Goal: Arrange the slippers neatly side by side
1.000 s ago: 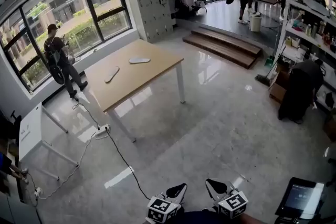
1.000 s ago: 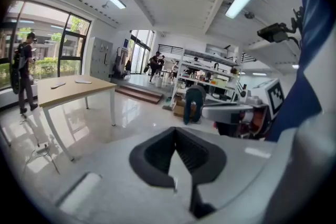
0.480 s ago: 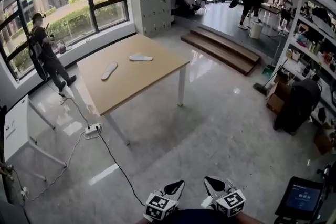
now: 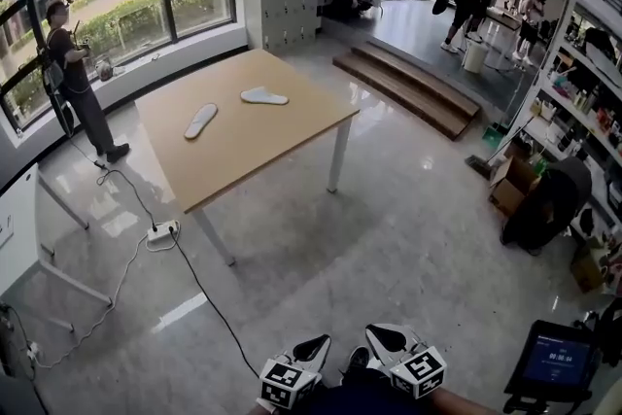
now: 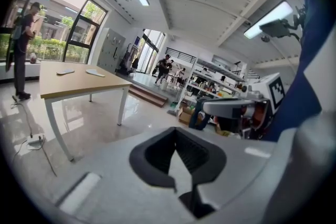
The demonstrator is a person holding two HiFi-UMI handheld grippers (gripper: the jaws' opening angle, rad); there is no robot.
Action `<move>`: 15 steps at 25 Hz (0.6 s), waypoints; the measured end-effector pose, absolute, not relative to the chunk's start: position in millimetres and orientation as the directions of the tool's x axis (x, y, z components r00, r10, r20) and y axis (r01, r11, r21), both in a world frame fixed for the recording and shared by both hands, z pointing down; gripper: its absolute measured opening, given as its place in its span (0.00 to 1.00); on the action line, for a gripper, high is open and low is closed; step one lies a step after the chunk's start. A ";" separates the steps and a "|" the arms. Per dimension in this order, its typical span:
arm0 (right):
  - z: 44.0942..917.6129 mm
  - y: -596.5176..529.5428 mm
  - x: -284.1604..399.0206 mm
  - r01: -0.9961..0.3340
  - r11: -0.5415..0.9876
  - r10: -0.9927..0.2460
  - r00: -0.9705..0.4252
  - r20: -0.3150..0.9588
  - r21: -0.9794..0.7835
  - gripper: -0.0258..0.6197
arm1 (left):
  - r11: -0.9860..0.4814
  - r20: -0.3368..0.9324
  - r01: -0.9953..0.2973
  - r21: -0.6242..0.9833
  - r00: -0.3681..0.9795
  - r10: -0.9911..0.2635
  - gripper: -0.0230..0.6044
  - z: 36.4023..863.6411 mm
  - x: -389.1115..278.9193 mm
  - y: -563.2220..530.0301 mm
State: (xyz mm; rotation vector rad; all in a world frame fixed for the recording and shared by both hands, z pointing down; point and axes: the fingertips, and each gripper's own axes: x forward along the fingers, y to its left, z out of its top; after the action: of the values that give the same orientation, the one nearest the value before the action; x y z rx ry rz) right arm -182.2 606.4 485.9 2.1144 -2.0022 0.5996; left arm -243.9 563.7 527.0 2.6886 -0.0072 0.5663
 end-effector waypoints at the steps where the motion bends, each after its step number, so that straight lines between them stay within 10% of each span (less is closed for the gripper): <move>1: 487.5 600.3 -182.9 -0.985 -0.077 -0.916 0.008 0.401 -0.155 0.06 | -0.922 0.391 -0.090 0.376 0.918 0.070 0.04 528.2 -243.8 559.7; 15: 504.1 477.3 -149.1 -0.971 0.142 -0.909 -0.206 0.361 -0.194 0.06 | -0.887 0.450 -0.333 0.319 0.877 -0.167 0.04 530.8 -230.4 451.8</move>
State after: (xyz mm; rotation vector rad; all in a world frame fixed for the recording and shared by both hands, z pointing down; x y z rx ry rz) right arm -149.1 477.3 504.1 1.8718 -2.2505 0.5825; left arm -230.4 451.8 530.8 2.6550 -0.3686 0.5871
